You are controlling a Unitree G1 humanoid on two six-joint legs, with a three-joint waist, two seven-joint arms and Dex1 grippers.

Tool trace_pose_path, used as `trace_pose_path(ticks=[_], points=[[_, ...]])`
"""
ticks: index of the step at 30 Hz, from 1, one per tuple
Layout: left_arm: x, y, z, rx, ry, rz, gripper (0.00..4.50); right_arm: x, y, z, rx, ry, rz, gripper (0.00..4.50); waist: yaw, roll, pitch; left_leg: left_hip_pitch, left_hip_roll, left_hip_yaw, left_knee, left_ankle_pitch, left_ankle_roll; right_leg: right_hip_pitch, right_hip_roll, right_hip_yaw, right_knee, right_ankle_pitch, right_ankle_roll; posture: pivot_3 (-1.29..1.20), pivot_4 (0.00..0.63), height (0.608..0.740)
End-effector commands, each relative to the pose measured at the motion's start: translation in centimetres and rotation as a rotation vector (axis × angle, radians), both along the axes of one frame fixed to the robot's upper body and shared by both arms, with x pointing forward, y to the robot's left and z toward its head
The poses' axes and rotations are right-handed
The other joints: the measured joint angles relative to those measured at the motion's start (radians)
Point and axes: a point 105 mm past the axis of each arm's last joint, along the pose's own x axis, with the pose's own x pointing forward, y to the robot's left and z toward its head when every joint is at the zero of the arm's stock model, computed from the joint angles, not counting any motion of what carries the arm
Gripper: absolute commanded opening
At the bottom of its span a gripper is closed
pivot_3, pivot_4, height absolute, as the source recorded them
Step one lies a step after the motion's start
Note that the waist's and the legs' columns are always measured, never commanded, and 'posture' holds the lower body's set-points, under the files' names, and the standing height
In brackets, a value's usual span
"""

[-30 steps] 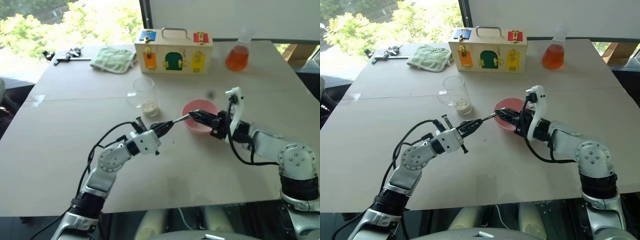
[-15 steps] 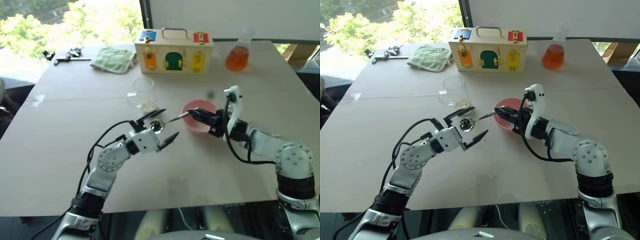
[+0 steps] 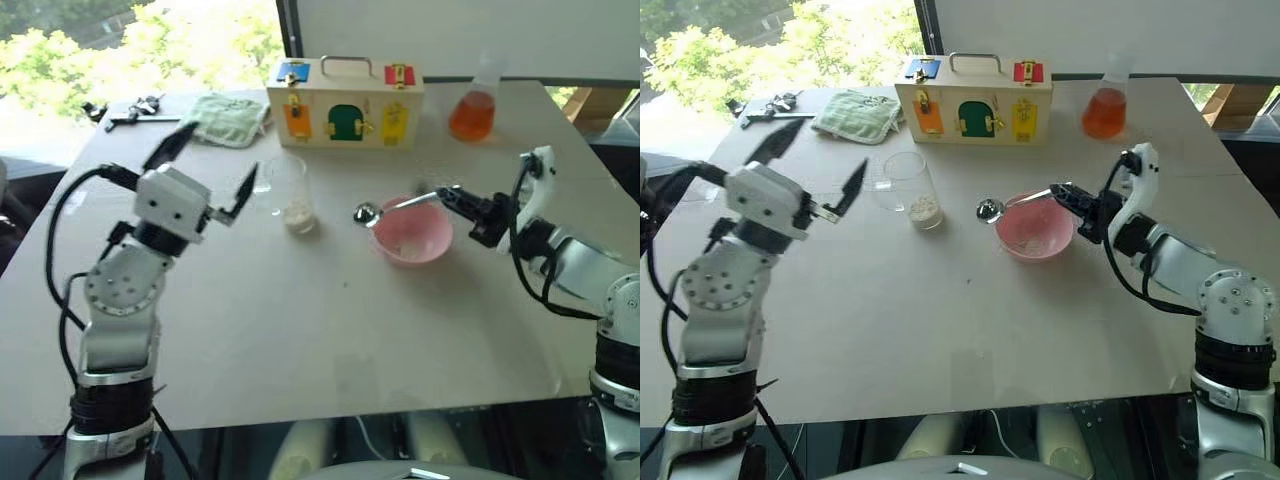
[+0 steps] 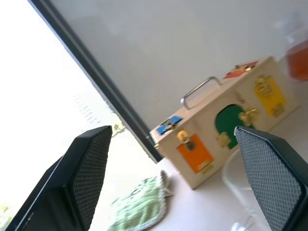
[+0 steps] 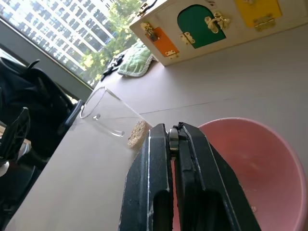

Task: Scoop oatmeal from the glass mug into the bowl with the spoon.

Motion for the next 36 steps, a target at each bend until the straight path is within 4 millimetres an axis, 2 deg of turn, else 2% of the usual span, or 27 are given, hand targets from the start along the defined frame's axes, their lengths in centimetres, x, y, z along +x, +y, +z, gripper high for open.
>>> trace_pose_path(ticks=[1,7,9,16,21,36], points=[[-0.2,1.0,-2.2,0.048,0.066,0.045,4.26,0.0,-0.6,2.2,0.094,-0.018,-0.02,0.0,0.002,0.0,0.0,0.0,0.0,0.001,0.0,0.0,0.0,0.0,0.0,0.001,0.0,0.0,0.0,0.0,0.15,0.74],[0.4,0.0,-6.2,0.075,0.175,-0.005,4.26,0.3,0.1,4.1,0.235,0.034,-0.022,0.0,0.007,0.0,0.0,0.0,0.0,0.0,0.0,0.0,0.0,0.0,-0.001,0.0,0.0,0.0,0.0,0.0,0.15,0.74],[1.0,-0.5,-6.9,0.078,0.185,-0.02,4.26,0.3,0.2,4.3,0.231,0.038,-0.03,0.0,0.007,0.0,0.0,0.0,0.0,0.0,0.0,0.0,0.0,0.0,-0.001,0.0,0.0,0.0,0.0,0.0,0.15,0.74],[3.5,-1.7,-7.2,0.049,0.175,-0.022,4.26,-0.1,0.2,4.8,0.222,0.028,-0.045,0.0,0.002,0.0,0.0,-0.001,0.0,0.001,0.0,0.0,0.0,0.0,-0.001,0.0,0.0,0.0,0.0,0.0,0.15,0.74],[5.0,-1.1,-8.0,0.027,0.194,0.027,4.26,-0.3,0.2,5.1,0.219,0.012,-0.057,0.0,-0.001,0.0,0.0,-0.001,0.0,0.001,0.0,0.0,0.0,0.0,0.0,0.001,0.0,0.0,0.0,0.0,0.15,0.74],[8.6,-0.8,-8.8,-0.22,0.257,0.064,4.26,-0.5,-0.3,5.0,0.216,0.003,-0.084,0.0,0.002,0.0,0.0,-0.001,0.0,0.001,0.002,0.0,0.0,-0.001,-0.001,0.001,0.001,0.0,0.0,0.0,0.15,0.74]])
